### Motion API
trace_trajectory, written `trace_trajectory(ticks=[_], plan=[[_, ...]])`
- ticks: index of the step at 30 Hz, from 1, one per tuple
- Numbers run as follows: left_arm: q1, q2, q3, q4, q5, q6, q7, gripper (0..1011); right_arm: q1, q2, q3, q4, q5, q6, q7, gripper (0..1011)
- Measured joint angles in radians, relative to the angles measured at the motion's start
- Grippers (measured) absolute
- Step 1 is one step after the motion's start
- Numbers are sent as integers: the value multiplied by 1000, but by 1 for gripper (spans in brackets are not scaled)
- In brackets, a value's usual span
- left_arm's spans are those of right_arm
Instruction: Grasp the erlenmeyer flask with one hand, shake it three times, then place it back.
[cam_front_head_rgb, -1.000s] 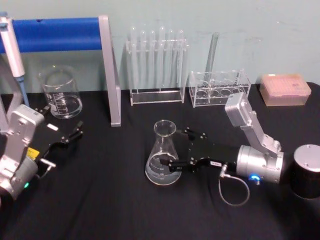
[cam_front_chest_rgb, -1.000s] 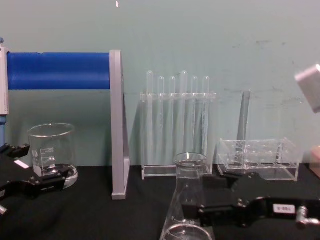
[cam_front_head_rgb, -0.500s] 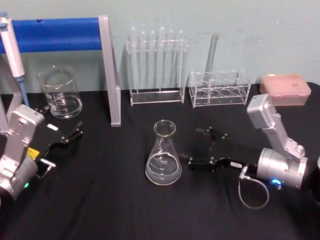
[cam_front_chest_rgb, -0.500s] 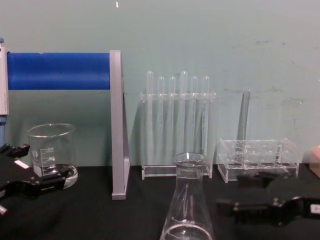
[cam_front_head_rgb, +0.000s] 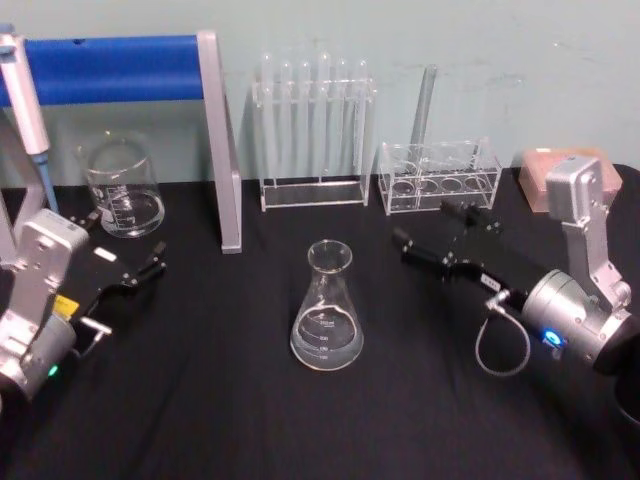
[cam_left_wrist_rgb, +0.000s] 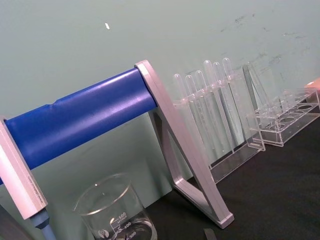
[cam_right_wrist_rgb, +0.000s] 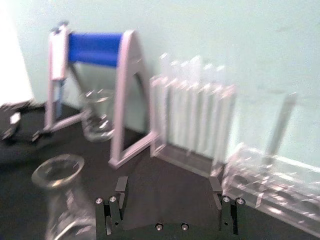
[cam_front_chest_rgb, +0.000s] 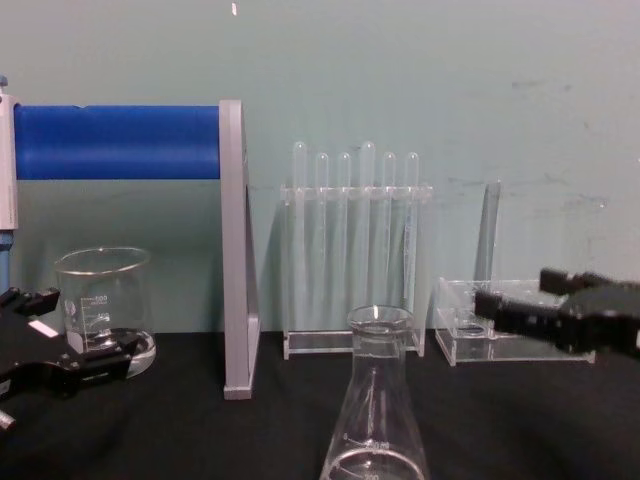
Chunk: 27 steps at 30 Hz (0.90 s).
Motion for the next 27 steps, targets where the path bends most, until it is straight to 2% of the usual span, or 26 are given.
trace_trajectory(ticks=[6, 8, 12, 17, 22, 27], plan=[[0, 0, 0, 0, 0, 0, 0, 1001, -18, -60, 34, -6, -43, -18, -127, 1003], [0, 0, 0, 0, 0, 0, 0, 1001, -20, -77, 40, -3, -63, 1, -170, 1003], [0, 0, 0, 0, 0, 0, 0, 1001, -19, -99, 47, 18, -83, 44, -216, 1003], [0, 0, 0, 0, 0, 0, 0, 1001, -8, -123, 49, 56, -101, 106, -244, 1003], [0, 0, 0, 0, 0, 0, 0, 1001, 4, -137, 42, 86, -117, 152, -246, 1003], [0, 0, 0, 0, 0, 0, 0, 1001, 9, -148, 40, 104, -130, 177, -241, 1003]])
